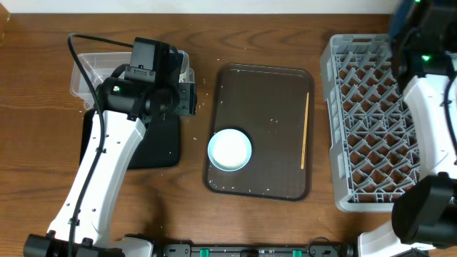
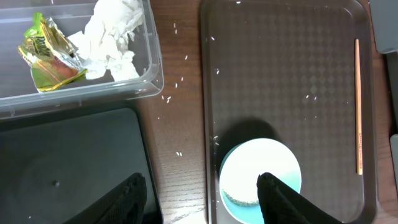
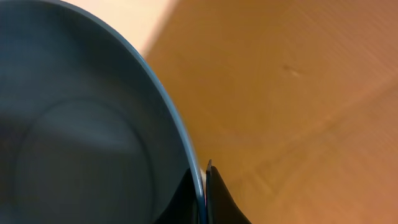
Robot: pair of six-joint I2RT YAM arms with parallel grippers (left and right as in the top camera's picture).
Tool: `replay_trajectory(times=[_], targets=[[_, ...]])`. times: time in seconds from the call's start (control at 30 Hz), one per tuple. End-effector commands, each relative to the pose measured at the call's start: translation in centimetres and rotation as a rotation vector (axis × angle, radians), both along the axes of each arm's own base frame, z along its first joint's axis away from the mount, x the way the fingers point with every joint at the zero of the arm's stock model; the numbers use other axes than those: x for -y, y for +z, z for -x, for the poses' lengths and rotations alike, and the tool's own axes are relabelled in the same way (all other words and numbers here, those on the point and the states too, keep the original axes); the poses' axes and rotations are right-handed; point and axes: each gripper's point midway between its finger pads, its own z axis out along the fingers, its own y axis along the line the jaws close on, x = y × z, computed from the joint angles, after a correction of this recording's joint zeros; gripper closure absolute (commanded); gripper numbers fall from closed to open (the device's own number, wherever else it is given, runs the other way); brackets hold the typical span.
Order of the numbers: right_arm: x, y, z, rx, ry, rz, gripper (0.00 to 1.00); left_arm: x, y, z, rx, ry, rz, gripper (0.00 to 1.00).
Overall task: Sort waste into correct bins and load items into the dishwasher rack
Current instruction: 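Lift the teal plate and stand it upright in the rack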
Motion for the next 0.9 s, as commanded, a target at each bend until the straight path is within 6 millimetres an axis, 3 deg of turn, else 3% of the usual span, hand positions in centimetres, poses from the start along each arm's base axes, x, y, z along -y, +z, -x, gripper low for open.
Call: replay_trajectory(times=[0.0, 0.3, 0.43, 0.67, 0.87], targets=[[2.6, -0.3, 1.7, -0.036, -0.14, 0.048, 0.99, -0.2, -0.6, 0.1, -0.016, -0.002, -0.014, 0.4], [6.2, -3.9, 1.5, -0.191, -0.19, 0.074, 0.99, -0.2, -0.6, 0.1, -0.016, -0.002, -0.014, 0.4], [7.2, -3.6, 0.9, -0.196, -0.193, 0.111, 0.99, -0.2, -0.6, 0.1, -0.016, -0.002, -0.014, 0.4], [5.4, -4.7, -3.5, -0.454, 0.125, 0.218, 0.99, -0.2, -0.6, 0.1, -0.016, -0.002, -0.014, 0.4], [4.6, -4.5, -4.9, -0.587, 0.242, 0.325, 0.99, -0.2, -0.6, 0.1, -0.016, -0.002, -0.014, 0.4]])
